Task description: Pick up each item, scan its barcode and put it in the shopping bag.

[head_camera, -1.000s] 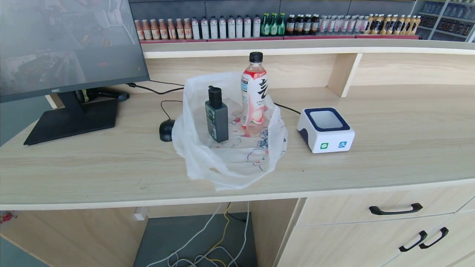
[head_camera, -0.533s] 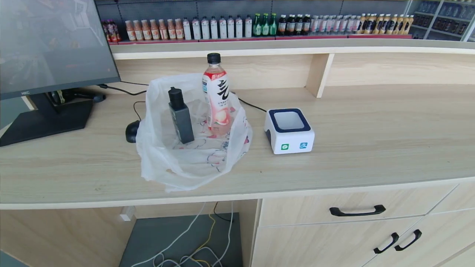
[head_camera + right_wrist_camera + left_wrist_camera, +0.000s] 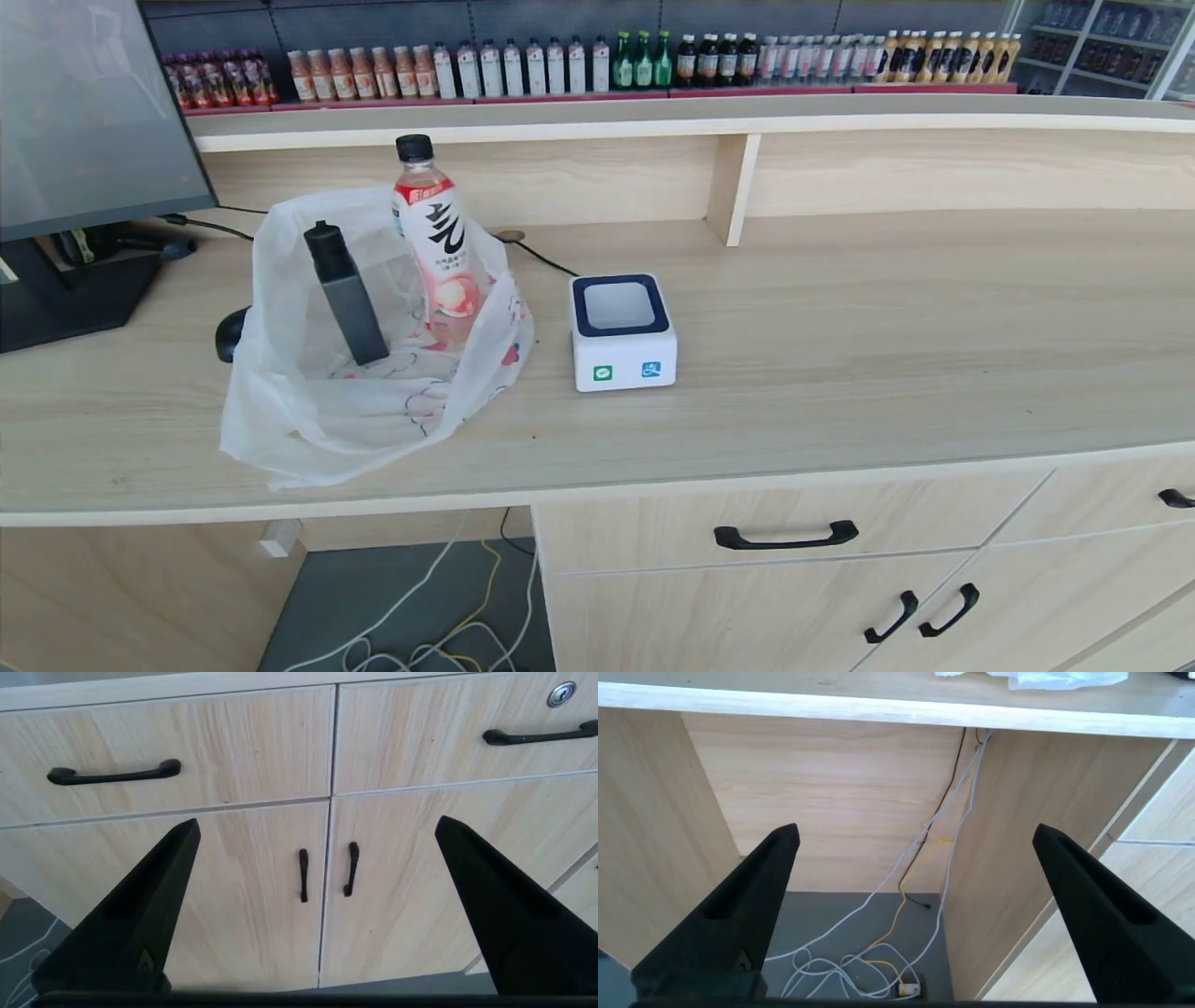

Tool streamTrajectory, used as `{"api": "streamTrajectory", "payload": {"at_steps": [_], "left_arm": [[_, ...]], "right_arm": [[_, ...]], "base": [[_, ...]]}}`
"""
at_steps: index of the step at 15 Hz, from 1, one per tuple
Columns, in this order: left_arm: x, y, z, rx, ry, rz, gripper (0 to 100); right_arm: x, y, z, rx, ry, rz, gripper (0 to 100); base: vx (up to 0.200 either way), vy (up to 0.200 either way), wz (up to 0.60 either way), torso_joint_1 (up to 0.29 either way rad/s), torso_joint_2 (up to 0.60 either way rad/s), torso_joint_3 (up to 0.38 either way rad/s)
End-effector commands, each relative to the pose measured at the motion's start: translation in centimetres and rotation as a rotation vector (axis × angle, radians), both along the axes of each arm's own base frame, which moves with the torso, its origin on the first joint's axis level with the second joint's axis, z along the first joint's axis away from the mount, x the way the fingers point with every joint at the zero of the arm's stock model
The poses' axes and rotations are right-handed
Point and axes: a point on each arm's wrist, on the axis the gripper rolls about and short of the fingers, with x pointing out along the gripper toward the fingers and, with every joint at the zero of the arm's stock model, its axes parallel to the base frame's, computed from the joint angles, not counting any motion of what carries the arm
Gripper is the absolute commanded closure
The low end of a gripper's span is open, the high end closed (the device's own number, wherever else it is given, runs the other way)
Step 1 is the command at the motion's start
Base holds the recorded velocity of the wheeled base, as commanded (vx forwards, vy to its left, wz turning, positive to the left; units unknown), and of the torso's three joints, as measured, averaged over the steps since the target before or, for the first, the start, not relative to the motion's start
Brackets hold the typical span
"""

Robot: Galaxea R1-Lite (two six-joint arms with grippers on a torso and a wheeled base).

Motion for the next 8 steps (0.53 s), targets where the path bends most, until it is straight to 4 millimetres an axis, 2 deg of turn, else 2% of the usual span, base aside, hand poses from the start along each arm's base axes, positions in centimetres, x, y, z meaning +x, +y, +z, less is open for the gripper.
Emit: {"api": "streamTrajectory", "payload": {"at_steps": [1, 8], "left_arm": [[0.00, 0.00, 0.00, 0.000, -0.001, 0.000, 0], [0.00, 0.00, 0.00, 0.001, -0.001, 0.000, 0]], "right_arm": [[0.02, 0.00, 0.01, 0.003, 0.001, 0.000, 0], [0.02, 0.00, 0.00, 0.000, 0.003, 0.000, 0]], "base": [[0.000, -0.200, 0.00, 0.002, 0.00, 0.002], [0.000, 0.000, 0.00, 0.000, 0.00, 0.000]]}}
